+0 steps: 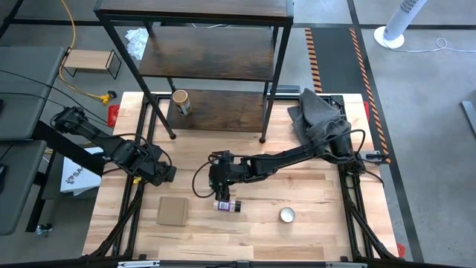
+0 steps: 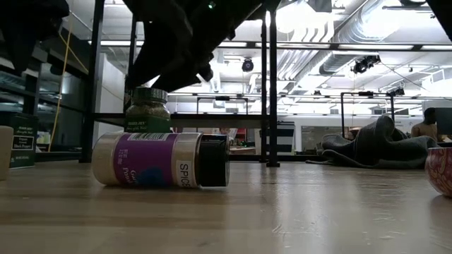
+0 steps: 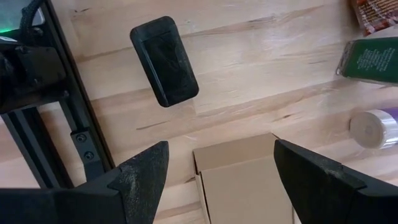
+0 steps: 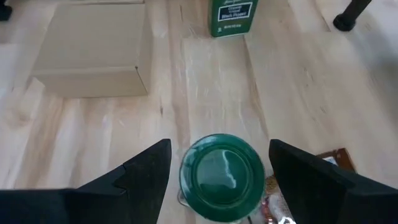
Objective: Shelf spices
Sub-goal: Put the green seasoning bottle on the shelf
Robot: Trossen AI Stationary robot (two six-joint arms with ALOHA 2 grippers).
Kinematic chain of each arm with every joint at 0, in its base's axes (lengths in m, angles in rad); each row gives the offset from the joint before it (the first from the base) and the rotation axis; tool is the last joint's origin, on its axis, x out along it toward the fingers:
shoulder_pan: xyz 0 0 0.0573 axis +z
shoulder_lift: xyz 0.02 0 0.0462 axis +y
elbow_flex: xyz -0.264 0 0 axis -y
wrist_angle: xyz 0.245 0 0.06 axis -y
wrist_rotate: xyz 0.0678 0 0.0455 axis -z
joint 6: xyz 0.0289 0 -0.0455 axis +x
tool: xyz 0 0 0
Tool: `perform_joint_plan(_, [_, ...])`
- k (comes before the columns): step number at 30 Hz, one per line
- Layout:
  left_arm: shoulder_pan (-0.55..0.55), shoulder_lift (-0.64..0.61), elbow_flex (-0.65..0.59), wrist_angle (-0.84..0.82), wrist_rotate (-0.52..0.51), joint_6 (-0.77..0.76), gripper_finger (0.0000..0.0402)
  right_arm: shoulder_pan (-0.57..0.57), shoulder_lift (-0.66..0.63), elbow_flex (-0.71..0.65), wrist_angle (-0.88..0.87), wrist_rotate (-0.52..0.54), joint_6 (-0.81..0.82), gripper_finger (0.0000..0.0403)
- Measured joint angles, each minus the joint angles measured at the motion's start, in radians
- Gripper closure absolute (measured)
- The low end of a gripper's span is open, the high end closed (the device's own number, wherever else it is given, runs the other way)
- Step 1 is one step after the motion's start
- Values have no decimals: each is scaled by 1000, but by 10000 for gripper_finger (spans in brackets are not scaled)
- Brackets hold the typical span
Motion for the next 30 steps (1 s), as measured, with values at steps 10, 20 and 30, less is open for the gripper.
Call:
perform_joint_plan(10, [0,0,0,7,-1,0,115,0,22,0,-59,-16,-1,134])
perform_joint_plan(20, [0,0,0,22,-31,0,115,1,24,0,3,7,51,135])
perform_joint_plan(30, [0,0,0,29,-49,0,115,1,24,0,-44,40,45,199])
